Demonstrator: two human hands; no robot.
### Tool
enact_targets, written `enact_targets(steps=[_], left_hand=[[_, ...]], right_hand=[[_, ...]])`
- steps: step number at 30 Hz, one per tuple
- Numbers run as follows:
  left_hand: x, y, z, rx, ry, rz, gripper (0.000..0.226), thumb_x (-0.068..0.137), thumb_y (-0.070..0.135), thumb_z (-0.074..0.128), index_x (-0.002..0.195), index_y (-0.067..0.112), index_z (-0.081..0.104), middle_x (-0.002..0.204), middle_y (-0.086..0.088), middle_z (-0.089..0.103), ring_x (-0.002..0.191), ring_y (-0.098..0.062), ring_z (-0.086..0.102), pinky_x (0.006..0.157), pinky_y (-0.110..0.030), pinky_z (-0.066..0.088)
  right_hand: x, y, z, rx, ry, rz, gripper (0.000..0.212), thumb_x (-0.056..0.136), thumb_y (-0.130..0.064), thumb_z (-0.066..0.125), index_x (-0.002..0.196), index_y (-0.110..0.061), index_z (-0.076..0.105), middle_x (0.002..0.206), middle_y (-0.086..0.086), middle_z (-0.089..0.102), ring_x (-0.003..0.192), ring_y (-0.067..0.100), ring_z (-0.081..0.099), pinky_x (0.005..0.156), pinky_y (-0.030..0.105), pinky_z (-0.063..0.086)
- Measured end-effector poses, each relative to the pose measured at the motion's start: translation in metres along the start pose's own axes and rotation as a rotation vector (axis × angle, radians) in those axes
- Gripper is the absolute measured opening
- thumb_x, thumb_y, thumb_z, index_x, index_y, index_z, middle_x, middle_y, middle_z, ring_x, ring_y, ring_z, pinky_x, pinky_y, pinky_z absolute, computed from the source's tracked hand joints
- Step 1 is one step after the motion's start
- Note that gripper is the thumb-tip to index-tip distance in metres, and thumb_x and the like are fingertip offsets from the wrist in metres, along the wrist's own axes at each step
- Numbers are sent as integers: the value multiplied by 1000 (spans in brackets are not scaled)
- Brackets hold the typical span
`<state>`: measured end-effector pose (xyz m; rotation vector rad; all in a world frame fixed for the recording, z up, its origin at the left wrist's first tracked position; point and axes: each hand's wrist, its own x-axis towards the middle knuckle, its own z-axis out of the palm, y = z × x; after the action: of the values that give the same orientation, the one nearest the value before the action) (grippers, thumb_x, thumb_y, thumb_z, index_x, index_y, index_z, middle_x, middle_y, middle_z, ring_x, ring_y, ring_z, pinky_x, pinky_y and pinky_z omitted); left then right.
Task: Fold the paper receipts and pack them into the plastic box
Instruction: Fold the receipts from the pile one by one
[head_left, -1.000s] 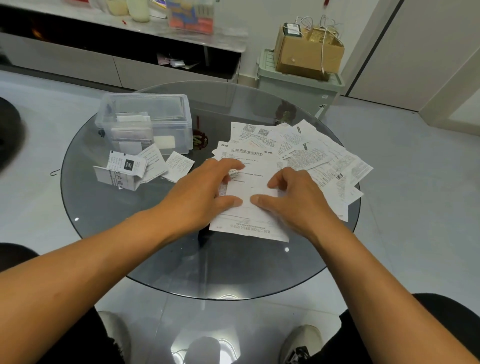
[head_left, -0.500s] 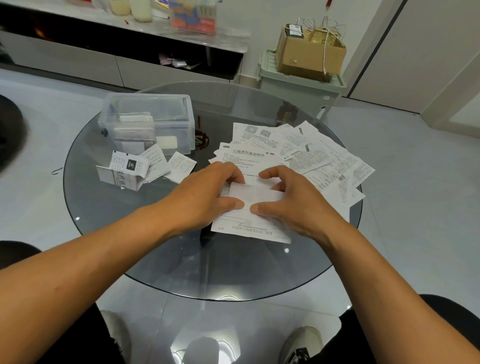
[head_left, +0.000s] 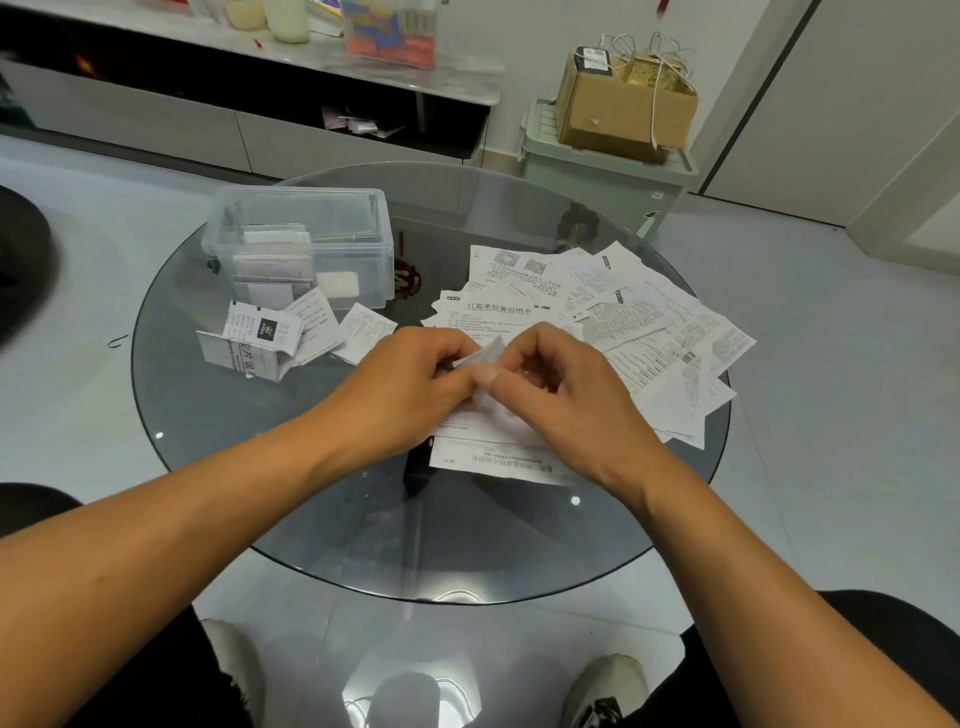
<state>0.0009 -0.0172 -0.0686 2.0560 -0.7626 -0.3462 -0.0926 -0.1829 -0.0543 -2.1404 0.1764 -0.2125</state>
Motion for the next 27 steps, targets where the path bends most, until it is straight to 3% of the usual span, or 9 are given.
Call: enact_targets(steps=[3,4,7,9,13,15,17,21,27], left_hand=[[-1,2,-4,-74,-48,0,20,100,39,59,91,31,74,84,5,75,82,-21,70,76,-45,56],[-1,3,-5,-82,-69,8,19,101,36,59,91,32,74,84,6,75,82,-17,71,75,-41,56],[-3,6,-7,-85,-117,25,20,102,26,59,91,35,74,82,11,74,79,-9,69,71,-30,54],[-6,9,-11,-47,-132,25,20,102,21,60,97,36,73,84,13,73,79,-7,67,69,-30,53],[-11,11,-37,241,26,19,27,101,23,58,123,39,60,103,26,64,87,5,59,71,-17,46],[-8,4,-54,489,153,8,36,100,31,59,136,36,55,131,15,60,104,-9,62,85,-32,50],[-2,-7,-64,606,150,-87,48,100,34,60,146,32,47,146,0,53,121,-28,59,96,-46,49],[7,-18,-61,587,31,-229,57,99,31,63,152,28,40,145,-10,53,127,-36,54,101,-50,48],[17,-10,-58,481,-5,-308,64,92,34,73,148,24,44,129,-7,59,111,-32,59,94,-46,52]], right_hand=[[1,1,1,48,-23,0,17,95,-46,69,90,-30,71,84,-9,72,83,13,67,82,36,54],[2,4,1,71,18,4,12,92,-42,74,91,-31,68,85,-8,71,80,14,66,80,36,55],[8,9,1,83,96,37,30,81,-36,86,101,-33,64,90,-10,62,71,7,53,73,31,48],[10,8,0,70,113,37,24,79,-34,88,93,-29,69,88,-14,60,69,6,48,71,28,43],[13,6,-3,142,179,15,19,83,-29,86,79,-17,71,68,-12,61,63,7,46,64,29,42],[15,7,-3,94,203,27,17,86,-29,83,80,-18,71,72,-11,64,64,5,50,66,28,43],[17,12,-1,15,180,80,15,89,-30,79,80,-21,70,74,-12,66,66,2,54,66,26,43],[19,17,4,13,155,148,17,92,-32,75,81,-21,70,74,-6,68,63,4,56,64,28,46],[18,14,3,126,129,148,12,97,-31,71,87,-24,73,70,-11,69,63,2,60,67,27,48]])
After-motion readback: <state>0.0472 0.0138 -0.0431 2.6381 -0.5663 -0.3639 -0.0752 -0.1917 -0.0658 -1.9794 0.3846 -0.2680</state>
